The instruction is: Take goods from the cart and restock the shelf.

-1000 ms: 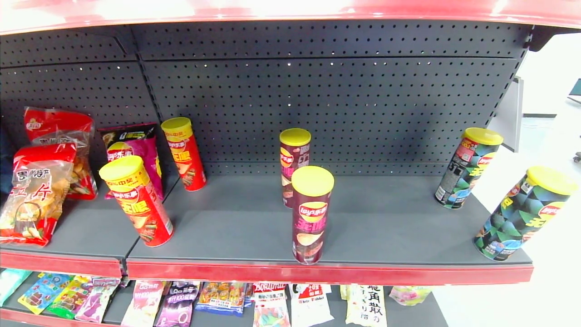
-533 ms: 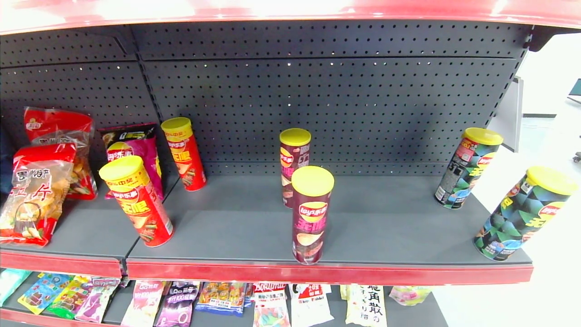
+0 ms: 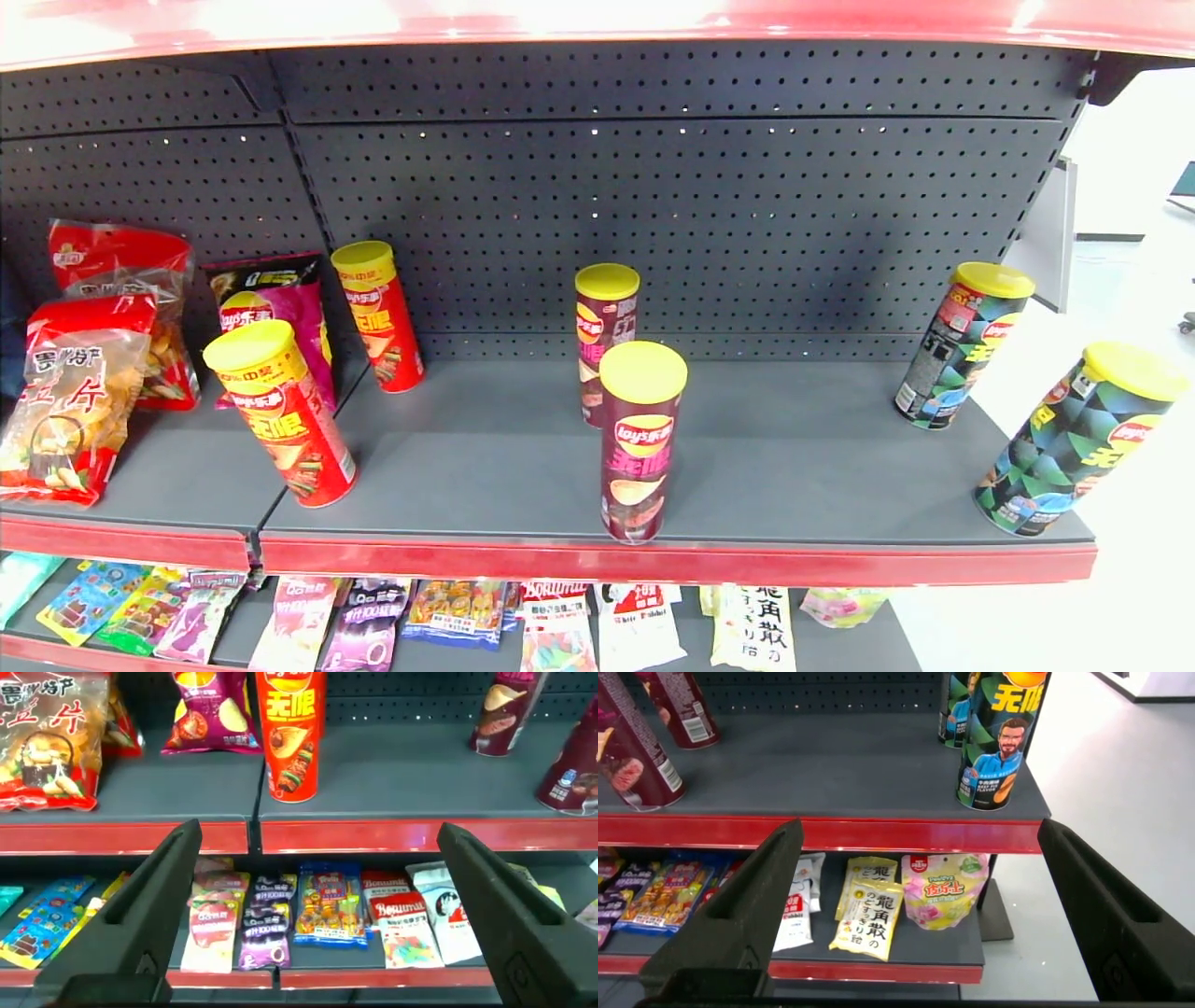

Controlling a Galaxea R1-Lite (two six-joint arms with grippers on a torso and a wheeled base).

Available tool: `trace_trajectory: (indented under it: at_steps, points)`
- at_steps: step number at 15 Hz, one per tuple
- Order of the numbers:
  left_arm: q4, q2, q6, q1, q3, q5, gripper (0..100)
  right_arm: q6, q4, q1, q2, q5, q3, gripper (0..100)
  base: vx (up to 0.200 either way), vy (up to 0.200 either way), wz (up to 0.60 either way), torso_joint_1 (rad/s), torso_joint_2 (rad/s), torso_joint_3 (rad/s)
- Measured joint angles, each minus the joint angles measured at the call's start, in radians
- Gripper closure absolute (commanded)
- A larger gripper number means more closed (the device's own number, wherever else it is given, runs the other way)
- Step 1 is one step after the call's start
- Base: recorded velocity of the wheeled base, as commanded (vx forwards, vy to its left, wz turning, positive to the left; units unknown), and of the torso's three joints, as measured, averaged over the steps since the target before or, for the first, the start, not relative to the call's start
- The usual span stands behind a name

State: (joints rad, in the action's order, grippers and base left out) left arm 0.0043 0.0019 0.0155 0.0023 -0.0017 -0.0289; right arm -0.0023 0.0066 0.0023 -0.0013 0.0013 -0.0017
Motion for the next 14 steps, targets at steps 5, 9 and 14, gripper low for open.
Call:
trace_trajectory:
  at_steps: [5, 9, 14]
  points:
    - [0.0, 0.0, 0.0, 0.0, 0.0, 0.0, 0, -0.002, 0.001, 0.004, 0.01, 0.038, 0.0, 0, 0.0, 0.0, 0.0, 0.0, 0.0, 0.0]
    - [0.0, 0.0, 0.0, 0.0, 0.0, 0.0, 0, 0.0, 0.008, 0.052, 0.067, 0.056, -0.073, 0, 0.0, 0.0, 0.0, 0.0, 0.0, 0.0]
    - [0.0, 0.0, 0.0, 0.0, 0.0, 0.0, 0, -0.097, 0.046, 0.244, 0.423, 0.083, -0.321, 0, 0.0, 0.0, 0.0, 0.0, 0.0, 0.0]
